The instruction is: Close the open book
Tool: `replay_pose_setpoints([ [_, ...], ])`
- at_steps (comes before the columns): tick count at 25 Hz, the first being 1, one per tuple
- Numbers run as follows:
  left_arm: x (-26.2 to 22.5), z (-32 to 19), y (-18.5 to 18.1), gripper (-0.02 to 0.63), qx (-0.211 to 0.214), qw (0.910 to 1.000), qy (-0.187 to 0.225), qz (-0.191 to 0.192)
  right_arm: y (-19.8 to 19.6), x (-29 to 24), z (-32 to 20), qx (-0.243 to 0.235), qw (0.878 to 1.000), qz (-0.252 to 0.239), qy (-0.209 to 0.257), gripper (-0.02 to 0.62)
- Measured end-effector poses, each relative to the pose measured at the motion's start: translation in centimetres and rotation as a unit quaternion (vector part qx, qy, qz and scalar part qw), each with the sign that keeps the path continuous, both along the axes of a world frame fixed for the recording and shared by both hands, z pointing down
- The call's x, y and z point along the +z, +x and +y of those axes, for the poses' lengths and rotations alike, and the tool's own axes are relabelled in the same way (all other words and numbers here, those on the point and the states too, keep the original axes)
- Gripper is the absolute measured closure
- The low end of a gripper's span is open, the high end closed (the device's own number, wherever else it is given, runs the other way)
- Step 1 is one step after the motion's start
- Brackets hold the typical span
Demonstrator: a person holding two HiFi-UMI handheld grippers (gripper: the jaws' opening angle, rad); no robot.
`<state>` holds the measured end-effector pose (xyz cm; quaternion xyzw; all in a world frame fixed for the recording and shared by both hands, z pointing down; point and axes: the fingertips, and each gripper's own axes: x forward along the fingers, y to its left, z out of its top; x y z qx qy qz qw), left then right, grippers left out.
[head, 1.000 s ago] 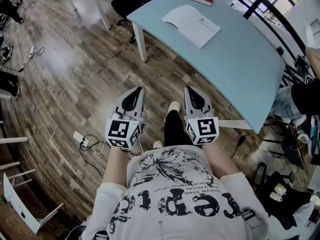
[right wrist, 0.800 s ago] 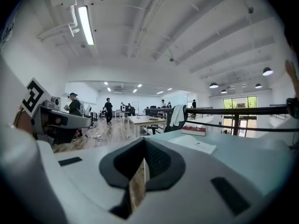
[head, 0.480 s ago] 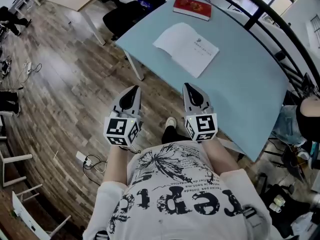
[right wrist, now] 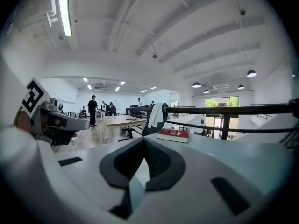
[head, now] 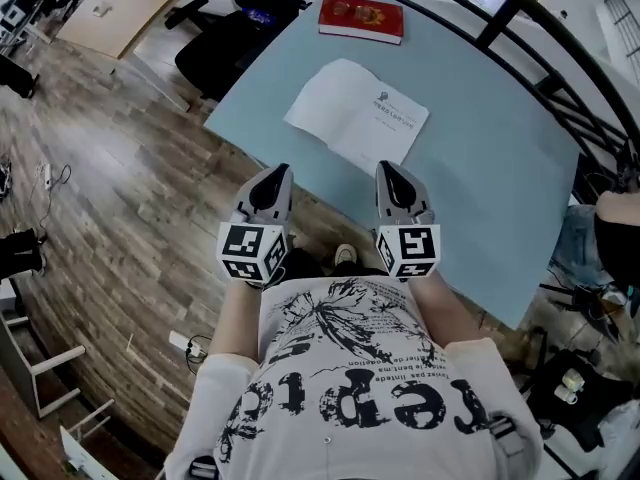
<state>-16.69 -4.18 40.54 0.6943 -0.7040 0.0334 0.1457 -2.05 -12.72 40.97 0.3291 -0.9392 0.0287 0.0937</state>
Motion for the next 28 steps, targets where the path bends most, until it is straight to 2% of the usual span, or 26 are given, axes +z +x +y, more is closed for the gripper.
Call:
replay_pose_setpoints([
  [7, 3.4, -6.4, -3.2, 0.584, 0.098, 0.9944, -0.035, 0.017, -1.3, 2.3, -4.1, 0.102, 0.994, 0.015, -0.028, 0.584],
  [11, 6.2, -9.3, -4.9, 0.584, 0.157, 0.9852, -0.064, 0.025, -2.5, 3.9, -5.5, 0.159, 0.986, 0.025, -0.048, 0.584],
  [18, 11.6, -11.0, -6.1, 0.584, 0.220, 0.9665, -0.121, 0.052, -3.1, 6.6, -5.7, 0.244, 0.966, 0.041, -0.073, 0.584],
  [20, 13.4, -11.8, -6.0, 0.583, 0.216, 0.9619, -0.142, 0.090, -3.3, 7.5, -6.2, 0.254, 0.963, 0.044, -0.077, 0.584],
  [21, 14.4, -12.0, -5.9, 0.583, 0.209, 0.9573, -0.158, 0.122, -3.4, 7.9, -6.4, 0.257, 0.962, 0.046, -0.079, 0.584],
  [23, 16.3, -12.0, -5.4, 0.564, 0.196, 0.9405, -0.188, 0.204, -3.4, 8.8, -6.3, 0.263, 0.960, 0.051, -0.084, 0.584],
  [25, 17.6, -12.0, -4.7, 0.467, 0.178, 0.9201, -0.200, 0.286, -3.2, 9.5, -6.1, 0.268, 0.957, 0.060, -0.088, 0.584],
  [28, 19.2, -12.4, -4.4, 0.457, 0.143, 0.8998, -0.199, 0.361, -2.8, 10.7, -5.8, 0.278, 0.952, 0.076, -0.103, 0.584],
])
